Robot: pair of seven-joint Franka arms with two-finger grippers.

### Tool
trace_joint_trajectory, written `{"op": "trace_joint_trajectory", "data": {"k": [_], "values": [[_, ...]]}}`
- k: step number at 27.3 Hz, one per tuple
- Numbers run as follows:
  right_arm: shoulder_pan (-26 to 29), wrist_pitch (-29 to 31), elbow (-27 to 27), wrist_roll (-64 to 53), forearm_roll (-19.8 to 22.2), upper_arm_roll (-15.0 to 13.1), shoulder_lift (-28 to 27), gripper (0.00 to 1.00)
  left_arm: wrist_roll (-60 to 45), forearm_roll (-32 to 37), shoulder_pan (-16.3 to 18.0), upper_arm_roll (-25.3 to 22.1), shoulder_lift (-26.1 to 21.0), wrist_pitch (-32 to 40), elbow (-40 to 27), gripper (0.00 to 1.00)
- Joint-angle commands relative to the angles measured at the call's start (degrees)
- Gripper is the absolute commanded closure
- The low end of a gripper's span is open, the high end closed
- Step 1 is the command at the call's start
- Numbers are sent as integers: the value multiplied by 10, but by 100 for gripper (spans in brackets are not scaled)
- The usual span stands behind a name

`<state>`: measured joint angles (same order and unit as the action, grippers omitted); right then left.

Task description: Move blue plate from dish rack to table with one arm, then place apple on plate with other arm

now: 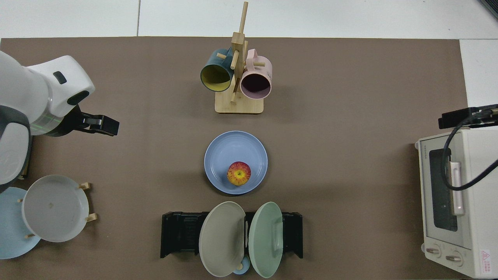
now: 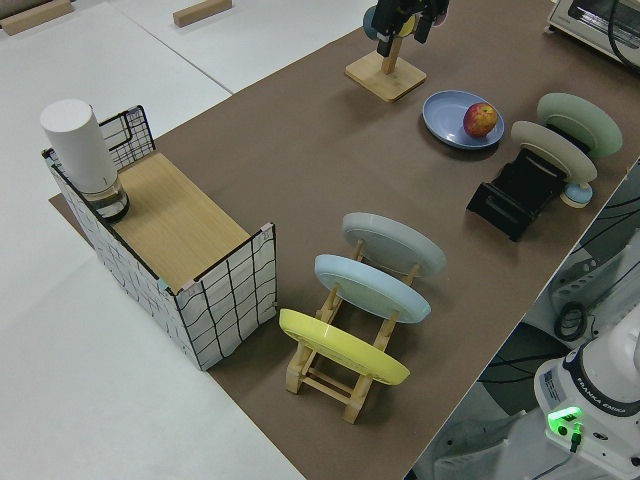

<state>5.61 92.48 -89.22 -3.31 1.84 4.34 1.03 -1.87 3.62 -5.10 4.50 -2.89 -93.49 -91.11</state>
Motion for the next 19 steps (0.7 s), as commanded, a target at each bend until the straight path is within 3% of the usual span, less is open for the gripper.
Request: {"op": "trace_joint_trajectory", "data": {"k": [1,19], "values": [[4,-3,-10,-3,-10,2,6,0,-31,-19,29,9,-5,65,46,0],[5,-3,-10,-3,-10,2,6,0,-14,-21,65,4,22,69,23,0]]}}
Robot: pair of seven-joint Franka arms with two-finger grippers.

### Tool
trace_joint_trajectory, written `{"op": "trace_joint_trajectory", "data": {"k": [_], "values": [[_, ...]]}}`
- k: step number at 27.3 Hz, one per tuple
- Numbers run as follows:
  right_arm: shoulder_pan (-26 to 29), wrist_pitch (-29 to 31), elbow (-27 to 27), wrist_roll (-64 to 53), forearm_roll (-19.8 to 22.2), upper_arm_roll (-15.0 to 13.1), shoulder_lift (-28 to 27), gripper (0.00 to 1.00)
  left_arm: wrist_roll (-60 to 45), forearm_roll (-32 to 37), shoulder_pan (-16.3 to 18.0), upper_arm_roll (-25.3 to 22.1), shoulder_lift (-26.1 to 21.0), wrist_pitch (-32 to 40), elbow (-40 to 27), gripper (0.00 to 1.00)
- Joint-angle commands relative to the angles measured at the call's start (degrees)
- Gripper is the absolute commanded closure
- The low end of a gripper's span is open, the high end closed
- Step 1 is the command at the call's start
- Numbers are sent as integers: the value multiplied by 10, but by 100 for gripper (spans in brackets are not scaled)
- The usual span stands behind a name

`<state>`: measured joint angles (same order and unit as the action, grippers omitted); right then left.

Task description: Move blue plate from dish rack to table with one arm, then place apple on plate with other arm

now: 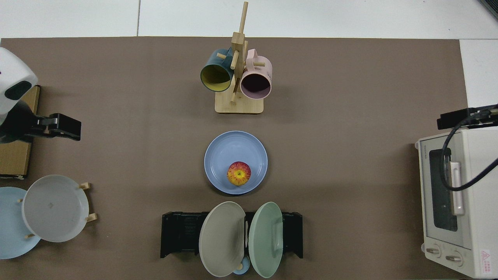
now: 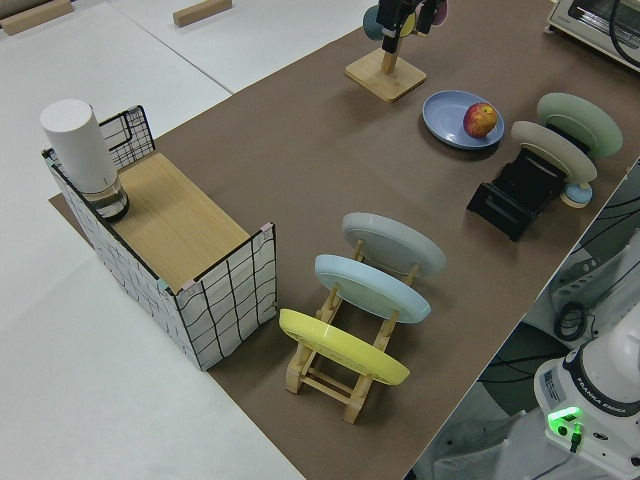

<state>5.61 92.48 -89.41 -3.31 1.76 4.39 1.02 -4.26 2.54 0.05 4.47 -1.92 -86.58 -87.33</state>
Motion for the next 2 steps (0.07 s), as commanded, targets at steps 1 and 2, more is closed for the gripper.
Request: {"op": "trace_joint_trajectory", "data": {"k": [1,2], "values": [[4,-3,-8,-3,-10,2,6,0,23,-10,14,5,16,-4,-22,0],[5,-3,-8,-3,-11,2,6,0,33,-10,14,5,21,-10,-28,0]]}}
